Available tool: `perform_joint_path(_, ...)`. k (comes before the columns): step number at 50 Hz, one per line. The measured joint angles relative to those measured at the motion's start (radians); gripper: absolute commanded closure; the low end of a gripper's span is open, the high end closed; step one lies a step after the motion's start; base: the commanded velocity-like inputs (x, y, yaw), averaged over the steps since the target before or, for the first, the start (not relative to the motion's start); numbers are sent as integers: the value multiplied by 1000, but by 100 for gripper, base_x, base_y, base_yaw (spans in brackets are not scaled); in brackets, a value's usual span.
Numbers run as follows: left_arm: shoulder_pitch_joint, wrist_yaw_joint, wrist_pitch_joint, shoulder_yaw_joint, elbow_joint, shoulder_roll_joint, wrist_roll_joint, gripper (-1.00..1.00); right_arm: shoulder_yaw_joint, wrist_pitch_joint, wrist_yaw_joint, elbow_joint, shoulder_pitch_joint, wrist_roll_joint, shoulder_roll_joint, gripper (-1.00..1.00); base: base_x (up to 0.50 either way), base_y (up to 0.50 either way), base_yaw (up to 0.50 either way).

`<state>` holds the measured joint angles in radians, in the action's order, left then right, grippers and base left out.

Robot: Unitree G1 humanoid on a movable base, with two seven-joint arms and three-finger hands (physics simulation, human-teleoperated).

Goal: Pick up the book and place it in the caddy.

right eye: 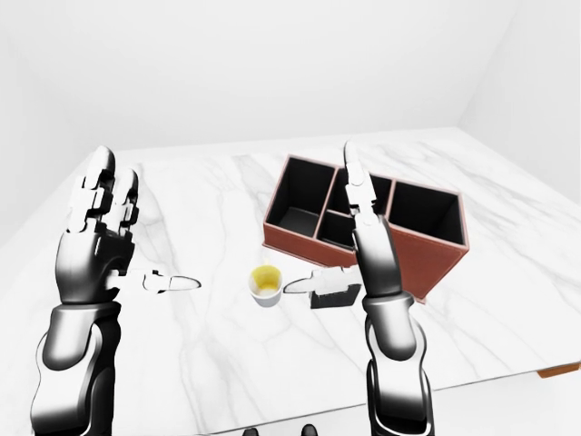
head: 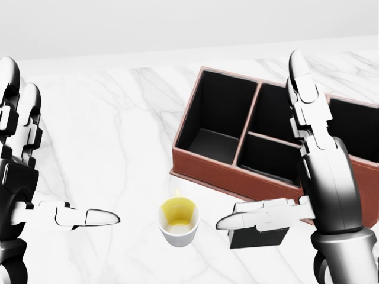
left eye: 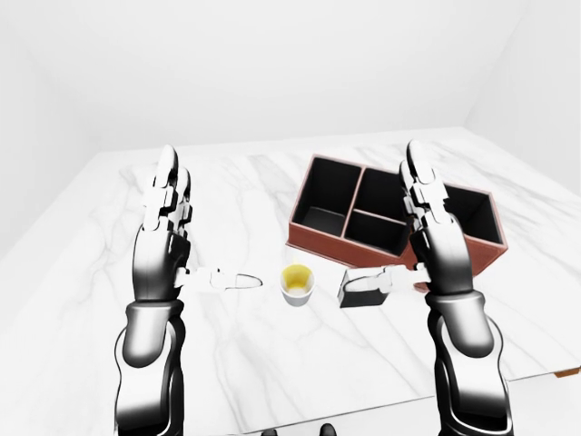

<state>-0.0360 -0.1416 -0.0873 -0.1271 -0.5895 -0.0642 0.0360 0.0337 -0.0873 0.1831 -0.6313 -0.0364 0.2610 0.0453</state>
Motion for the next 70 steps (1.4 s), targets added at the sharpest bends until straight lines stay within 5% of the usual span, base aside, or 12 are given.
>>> perform_joint_path(26, 5, -2, 0, -9, 39, -1, -7, -100, -15, 0, -8, 45, 29, 83, 6, -100, 2, 0, 0)
perform_joint_path(34, 8, -2, 0, -13, 60, -2, -12, -100, -10, 51, -50, 123, 37, 205, 15, -98, 0, 0, 0)
perform_joint_path(35, 9, -2, 0, -13, 62, -2, -12, -100, -9, 59, -54, 131, 38, 220, 16, -82, 0, 0, 0)
perform_joint_path(41, 10, -2, 0, -14, 72, -2, -13, -100, -8, 104, -72, 168, 49, 300, 17, -62, 0, 0, 0)
perform_joint_path(52, 17, -3, 0, -15, 72, -1, -15, -100, -19, 172, -83, 193, 89, 407, 14, -62, 0, 0, 0)
perform_joint_path(70, 19, -4, 0, -23, 78, -3, -18, -100, -46, 175, -101, 251, 141, 550, 16, -66, 0, 0, 0)
